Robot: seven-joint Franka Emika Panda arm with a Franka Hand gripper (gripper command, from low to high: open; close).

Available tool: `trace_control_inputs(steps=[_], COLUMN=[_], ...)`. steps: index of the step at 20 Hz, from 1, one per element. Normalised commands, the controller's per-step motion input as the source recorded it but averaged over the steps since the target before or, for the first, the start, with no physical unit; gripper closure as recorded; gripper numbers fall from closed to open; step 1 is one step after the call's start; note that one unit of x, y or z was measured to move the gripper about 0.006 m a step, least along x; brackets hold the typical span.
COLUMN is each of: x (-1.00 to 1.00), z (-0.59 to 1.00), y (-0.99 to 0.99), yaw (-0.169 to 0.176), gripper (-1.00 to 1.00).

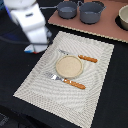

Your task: Place the pan onto the stove and place the fish and sausage into the pan.

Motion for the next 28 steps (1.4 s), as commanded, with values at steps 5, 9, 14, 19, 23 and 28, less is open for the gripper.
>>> trace_control_inputs(steps=[5,9,14,19,23,28], x=[0.0,-0.06,-0.06,-0.15,-0.22,-0.13], z=[0.33,0.11,0.07,0.01,-0.02,-0.21], y=[0.99,1.0,0.97,0.95,0.92,0.61], yaw=[0.0,-0.008,-0.054,-0.047,-0.018,-0.001], gripper=[1.0,1.0,1.0,1.0,1.0,1.0])
